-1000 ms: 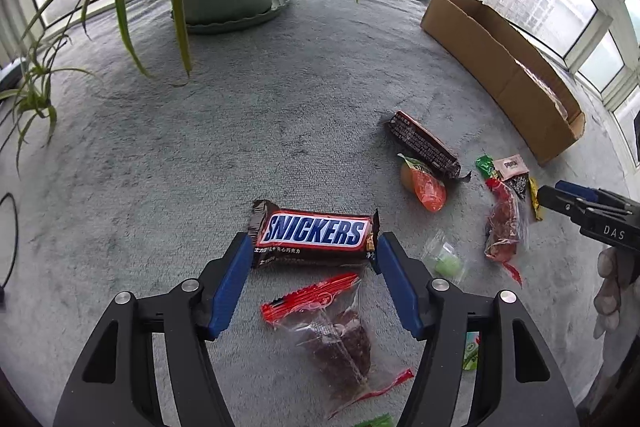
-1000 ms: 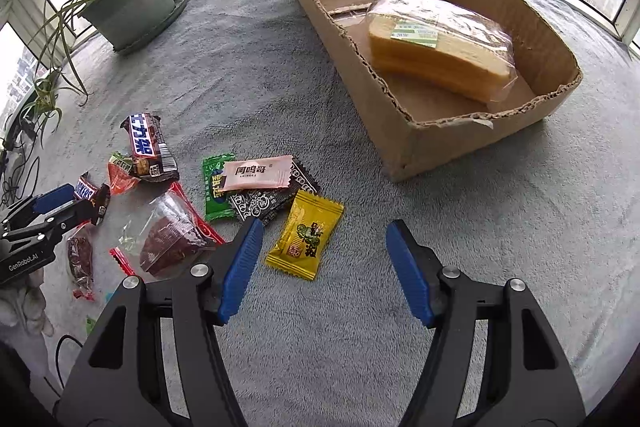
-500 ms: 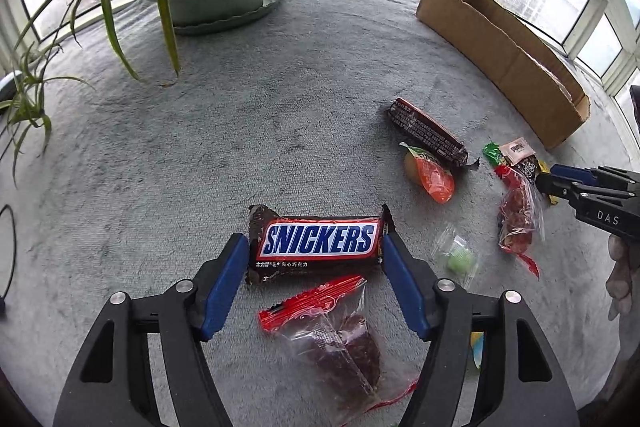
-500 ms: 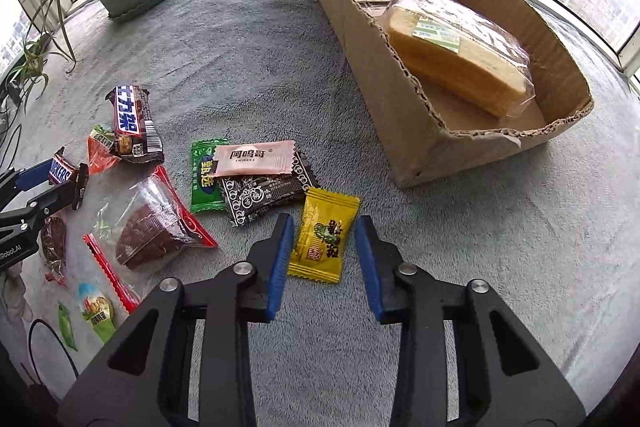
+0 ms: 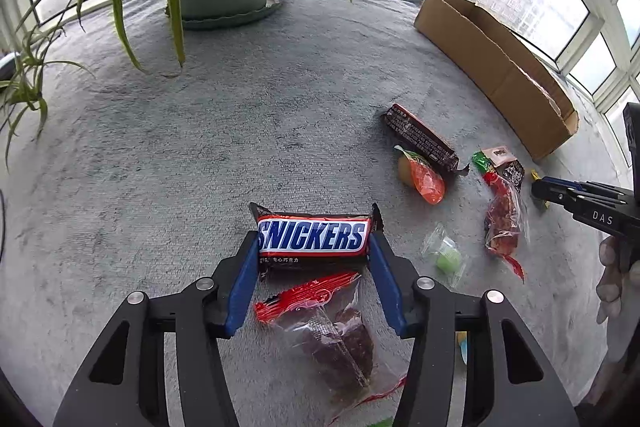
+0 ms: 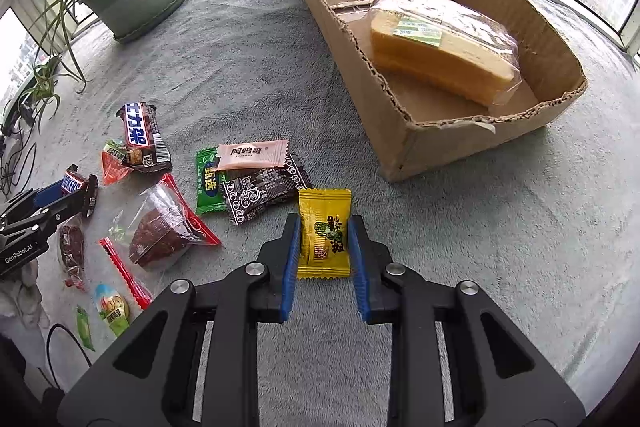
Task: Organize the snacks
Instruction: 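Close left gripper on the Snickers bar while right gripper grasps yellow candy, then carry both snacks over the box and open both grippers to drop them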
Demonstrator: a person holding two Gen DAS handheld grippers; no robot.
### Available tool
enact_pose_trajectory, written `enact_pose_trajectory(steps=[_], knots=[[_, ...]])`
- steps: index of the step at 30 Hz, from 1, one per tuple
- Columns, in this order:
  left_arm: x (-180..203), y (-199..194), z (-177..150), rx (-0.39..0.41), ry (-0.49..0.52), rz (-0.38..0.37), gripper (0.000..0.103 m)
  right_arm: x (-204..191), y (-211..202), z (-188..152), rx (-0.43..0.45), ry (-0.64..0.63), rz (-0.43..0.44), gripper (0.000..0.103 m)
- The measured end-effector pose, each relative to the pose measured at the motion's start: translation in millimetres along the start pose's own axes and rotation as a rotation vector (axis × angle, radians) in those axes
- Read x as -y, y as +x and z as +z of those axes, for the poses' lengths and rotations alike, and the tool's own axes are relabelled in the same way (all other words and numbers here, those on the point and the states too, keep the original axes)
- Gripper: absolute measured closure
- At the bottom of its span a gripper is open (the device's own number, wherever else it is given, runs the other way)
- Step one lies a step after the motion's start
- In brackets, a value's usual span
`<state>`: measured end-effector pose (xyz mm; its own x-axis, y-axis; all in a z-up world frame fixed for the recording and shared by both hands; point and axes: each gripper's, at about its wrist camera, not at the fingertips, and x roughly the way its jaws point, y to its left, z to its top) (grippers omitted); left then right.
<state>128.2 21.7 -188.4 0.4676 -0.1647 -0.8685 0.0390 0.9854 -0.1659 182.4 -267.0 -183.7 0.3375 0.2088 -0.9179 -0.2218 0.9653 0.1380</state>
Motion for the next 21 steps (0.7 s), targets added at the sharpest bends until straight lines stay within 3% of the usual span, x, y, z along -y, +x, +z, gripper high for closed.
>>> enact_pose_trajectory(steps=[10,21], knots=[[2,-22,15,0.047,-0.011,-0.032,0.05,6,-39,2,0.074,0.011,0.039,0.079],[45,-43,68,0.137,0.047,-0.111,0.05,23,-87,37,0.188,-0.016,0.01,0.079]])
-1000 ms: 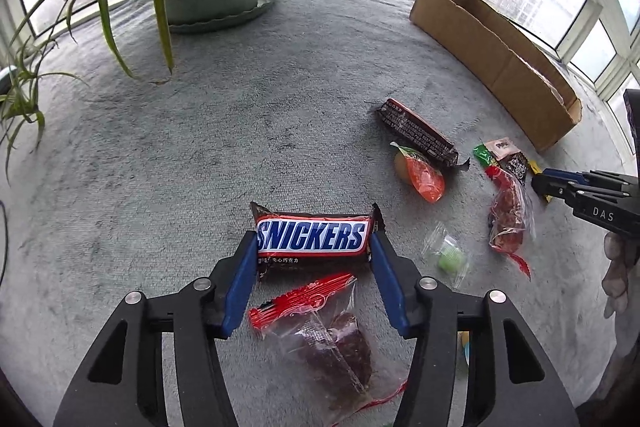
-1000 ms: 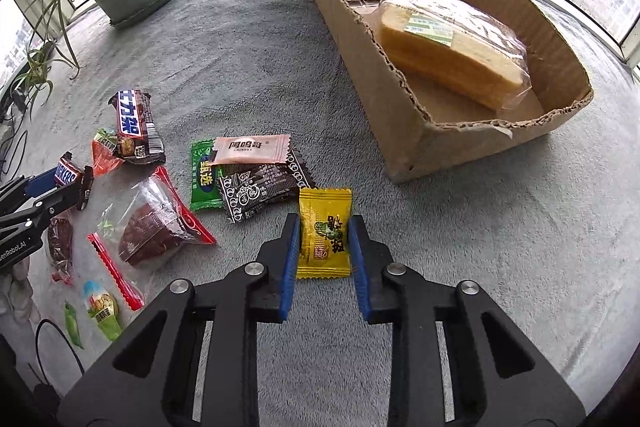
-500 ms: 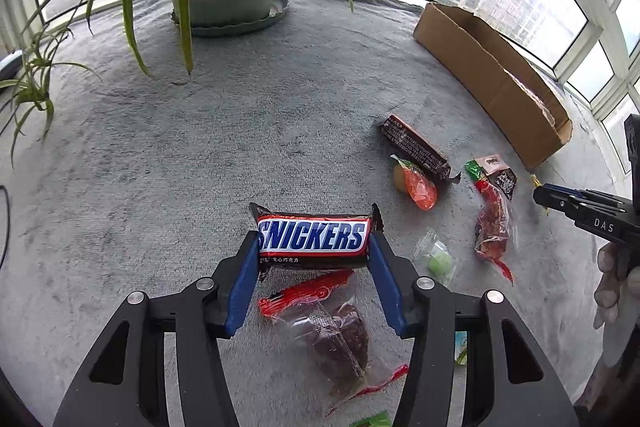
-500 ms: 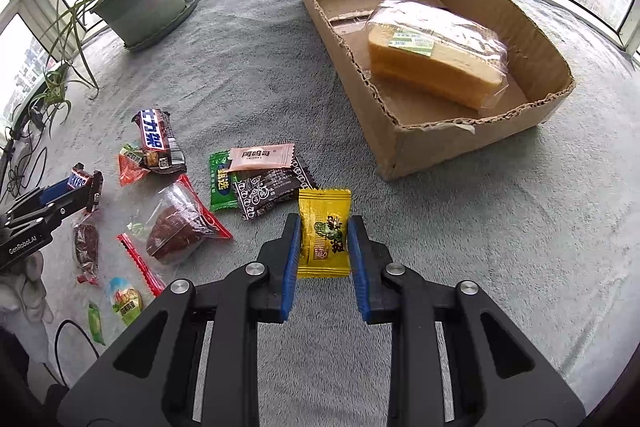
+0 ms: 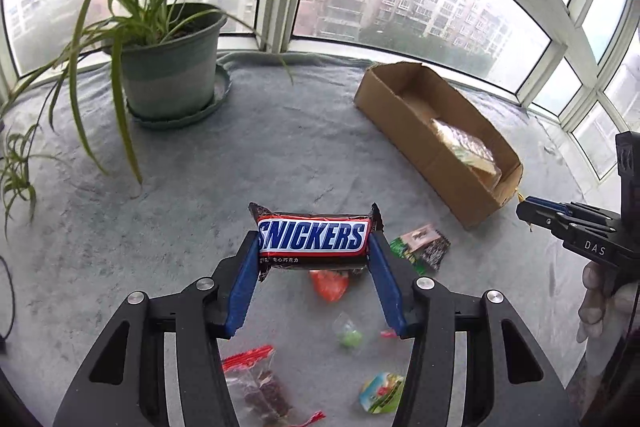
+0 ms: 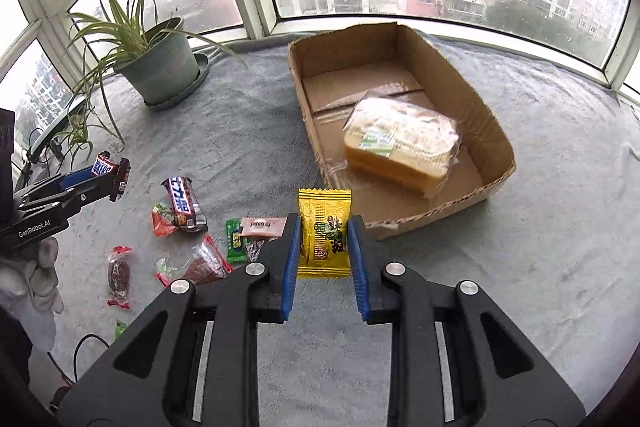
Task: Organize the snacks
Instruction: 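Carry both snacks over the box and open both grippers to drop them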
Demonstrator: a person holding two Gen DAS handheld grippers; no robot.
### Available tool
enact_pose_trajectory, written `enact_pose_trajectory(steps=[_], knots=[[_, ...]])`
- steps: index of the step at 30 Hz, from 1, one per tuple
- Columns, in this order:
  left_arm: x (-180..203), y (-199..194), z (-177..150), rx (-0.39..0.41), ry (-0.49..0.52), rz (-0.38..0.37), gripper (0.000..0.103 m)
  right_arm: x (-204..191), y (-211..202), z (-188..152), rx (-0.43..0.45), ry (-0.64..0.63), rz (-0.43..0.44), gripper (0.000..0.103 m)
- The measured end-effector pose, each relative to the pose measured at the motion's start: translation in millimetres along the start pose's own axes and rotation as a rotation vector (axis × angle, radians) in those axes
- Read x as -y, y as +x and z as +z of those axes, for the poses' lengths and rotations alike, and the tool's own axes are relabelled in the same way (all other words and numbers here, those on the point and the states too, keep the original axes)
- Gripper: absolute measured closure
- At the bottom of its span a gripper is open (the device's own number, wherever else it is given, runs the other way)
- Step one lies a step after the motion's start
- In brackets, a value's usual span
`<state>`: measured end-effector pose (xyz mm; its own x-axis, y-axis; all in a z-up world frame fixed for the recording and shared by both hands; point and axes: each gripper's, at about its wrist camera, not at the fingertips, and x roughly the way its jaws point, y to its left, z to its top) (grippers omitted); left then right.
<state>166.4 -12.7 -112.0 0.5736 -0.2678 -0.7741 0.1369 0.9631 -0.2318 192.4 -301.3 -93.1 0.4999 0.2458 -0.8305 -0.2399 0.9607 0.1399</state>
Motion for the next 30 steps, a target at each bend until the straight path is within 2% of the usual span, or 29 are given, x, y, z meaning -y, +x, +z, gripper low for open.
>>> enact_pose_trajectory(steps=[9,19,30], knots=[[39,21,56,0.036,0.055,-0.034,0.05,38,-3,44,0.055,0.012,-0.057,0.079],[94,62,98,0.028,0.127,-0.069,0.05,69,25,69,0.052,0.032,-0.09,0.078],[127,109,121,-0.012,0.156,-0.071,0.05,97,56,84,0.024,0.06,-0.089,0.078]])
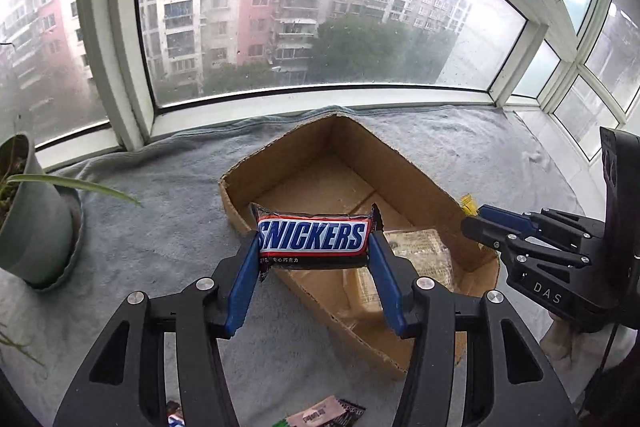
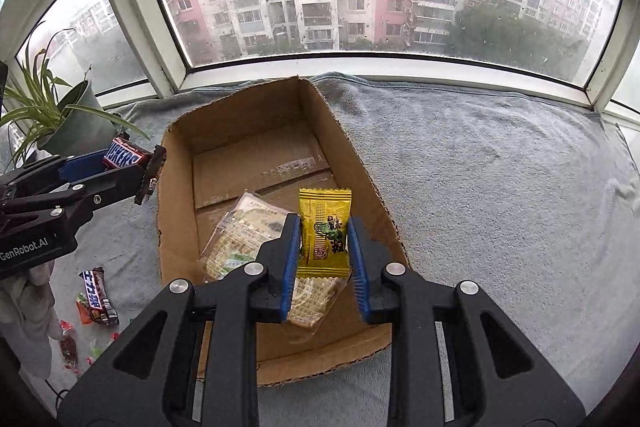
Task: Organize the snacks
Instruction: 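Carry both snacks over the box and open both grippers to drop them, then withdraw both grippers from the box toward the clear jerky bags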
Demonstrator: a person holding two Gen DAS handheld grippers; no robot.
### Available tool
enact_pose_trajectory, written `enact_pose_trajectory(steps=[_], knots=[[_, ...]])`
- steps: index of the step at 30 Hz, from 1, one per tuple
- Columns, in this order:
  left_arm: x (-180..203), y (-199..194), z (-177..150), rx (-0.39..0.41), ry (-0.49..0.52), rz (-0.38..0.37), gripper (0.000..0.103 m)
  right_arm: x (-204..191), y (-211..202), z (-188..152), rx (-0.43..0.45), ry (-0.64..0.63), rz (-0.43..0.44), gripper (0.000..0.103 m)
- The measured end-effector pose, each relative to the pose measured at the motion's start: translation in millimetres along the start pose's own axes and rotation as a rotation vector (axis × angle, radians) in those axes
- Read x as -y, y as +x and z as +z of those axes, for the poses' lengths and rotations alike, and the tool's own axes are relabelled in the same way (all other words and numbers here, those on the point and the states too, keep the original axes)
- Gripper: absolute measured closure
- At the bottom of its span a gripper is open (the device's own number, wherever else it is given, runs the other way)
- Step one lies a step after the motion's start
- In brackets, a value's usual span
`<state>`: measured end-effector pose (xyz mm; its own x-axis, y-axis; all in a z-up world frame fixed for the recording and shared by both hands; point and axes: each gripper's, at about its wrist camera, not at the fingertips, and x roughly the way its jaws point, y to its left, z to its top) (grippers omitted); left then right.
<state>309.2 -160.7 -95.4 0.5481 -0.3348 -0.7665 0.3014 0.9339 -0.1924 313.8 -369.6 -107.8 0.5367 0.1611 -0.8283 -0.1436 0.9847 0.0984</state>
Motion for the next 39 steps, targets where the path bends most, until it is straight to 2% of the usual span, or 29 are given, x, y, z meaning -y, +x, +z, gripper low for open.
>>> enact_pose_trajectory(steps=[6,7,8,9,10,20,26,29,33,39], knots=[[3,12,7,-0.01,0.006,0.001,0.049,-1,4,3,-0.002,-0.011,0.005,0.076],[3,13,7,-0.01,0.004,-0.001,0.048,-1,4,3,0.001,-0.014,-0.001,0.062],[3,14,8,-0.011,0.001,0.002,0.044,-2,2,3,0.009,-0.016,-0.009,0.04],[2,14,8,-0.015,-0.004,0.009,0.032,-3,0,3,0.022,-0.021,-0.016,0.031],[1,14,9,-0.016,-0.011,0.013,0.027,-3,-3,2,0.034,-0.025,-0.022,0.022],[-10,-18,13,0.029,-0.039,0.004,0.027,-14,-26,-2,0.046,-0.054,-0.012,0.021],[-17,-53,11,0.076,-0.038,0.018,0.027,-27,-52,-8,0.094,-0.07,-0.013,0.021],[-20,-75,7,0.102,-0.02,0.031,0.027,-33,-69,-14,0.136,-0.069,0.022,0.021],[-27,-106,-6,0.127,0.008,0.051,0.027,-43,-91,-26,0.182,-0.072,0.069,0.021],[-52,-152,-38,0.154,0.009,0.093,0.027,-70,-108,-50,0.159,-0.143,0.087,0.021]])
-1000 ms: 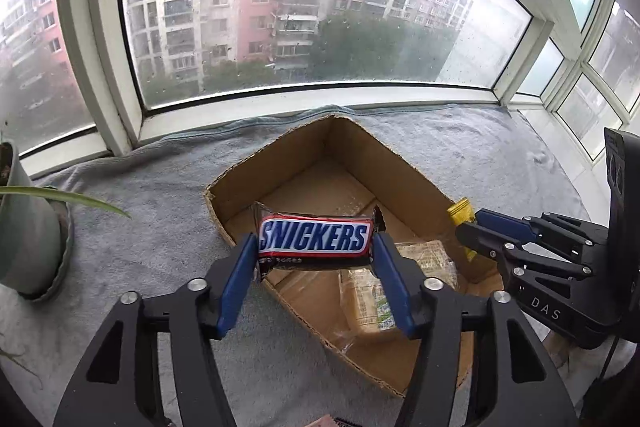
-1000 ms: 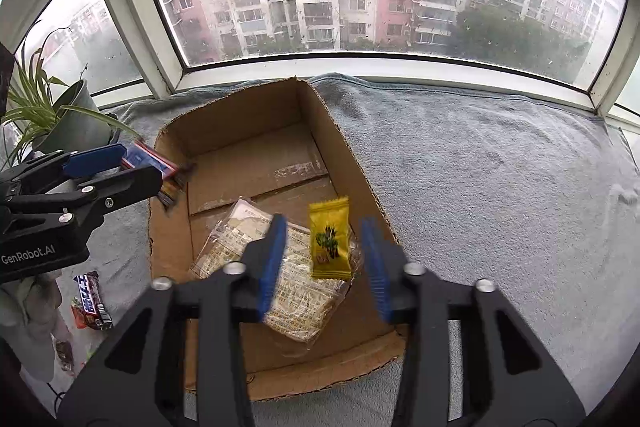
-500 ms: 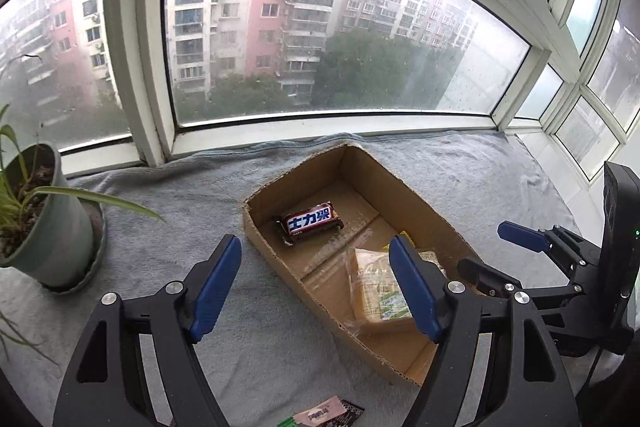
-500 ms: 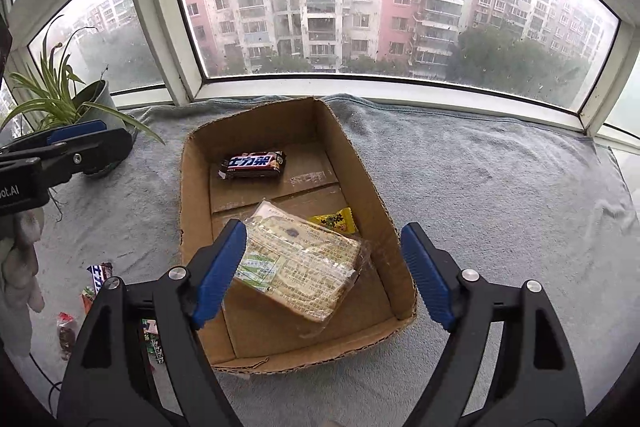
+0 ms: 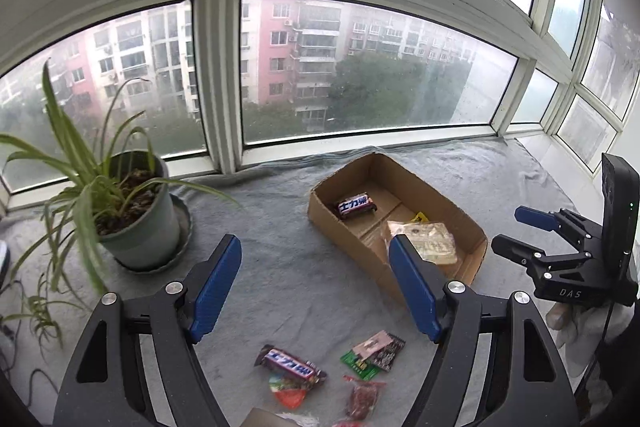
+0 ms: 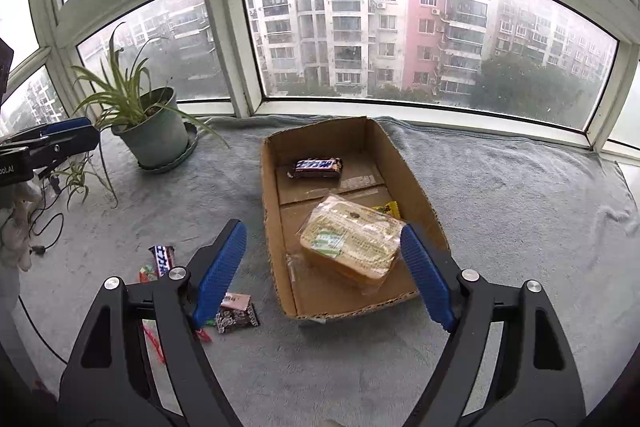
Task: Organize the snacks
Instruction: 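Withdraw both grippers from the box toward the clear jerky bags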
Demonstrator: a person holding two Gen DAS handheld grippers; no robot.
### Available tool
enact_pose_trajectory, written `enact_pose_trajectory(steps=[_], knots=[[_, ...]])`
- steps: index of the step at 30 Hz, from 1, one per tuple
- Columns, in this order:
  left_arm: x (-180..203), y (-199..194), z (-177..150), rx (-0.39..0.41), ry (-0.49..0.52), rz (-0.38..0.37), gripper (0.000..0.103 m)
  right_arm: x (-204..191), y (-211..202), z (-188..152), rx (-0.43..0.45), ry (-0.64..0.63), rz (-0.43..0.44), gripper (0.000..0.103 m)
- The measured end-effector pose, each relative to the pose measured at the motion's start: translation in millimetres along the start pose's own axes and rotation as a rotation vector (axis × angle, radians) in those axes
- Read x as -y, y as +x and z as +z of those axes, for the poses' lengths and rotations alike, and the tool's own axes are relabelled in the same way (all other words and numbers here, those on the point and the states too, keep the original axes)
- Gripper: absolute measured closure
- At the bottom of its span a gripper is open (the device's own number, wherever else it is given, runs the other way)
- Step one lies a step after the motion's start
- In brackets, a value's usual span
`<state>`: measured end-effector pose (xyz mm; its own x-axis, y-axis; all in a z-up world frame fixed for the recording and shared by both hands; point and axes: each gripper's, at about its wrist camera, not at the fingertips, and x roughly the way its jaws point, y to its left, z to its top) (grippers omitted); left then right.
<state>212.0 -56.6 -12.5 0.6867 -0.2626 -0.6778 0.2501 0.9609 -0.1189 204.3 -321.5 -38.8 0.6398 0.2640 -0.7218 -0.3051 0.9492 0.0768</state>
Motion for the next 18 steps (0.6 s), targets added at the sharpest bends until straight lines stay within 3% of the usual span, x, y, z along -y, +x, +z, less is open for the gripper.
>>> enact_pose_trajectory(steps=[6,14,18], knots=[[-45,-36,-39,-0.019,-0.076,0.047,0.027,-37,-3,-22,-0.062,-0.073,0.057,0.021],[-83,-44,-120,-0.154,-0.206,0.077,0.027,-83,12,-52,-0.129,-0.128,0.129,0.021],[-87,-39,-161,-0.214,-0.284,0.056,0.027,-101,27,-67,-0.179,-0.137,0.16,0.021]])
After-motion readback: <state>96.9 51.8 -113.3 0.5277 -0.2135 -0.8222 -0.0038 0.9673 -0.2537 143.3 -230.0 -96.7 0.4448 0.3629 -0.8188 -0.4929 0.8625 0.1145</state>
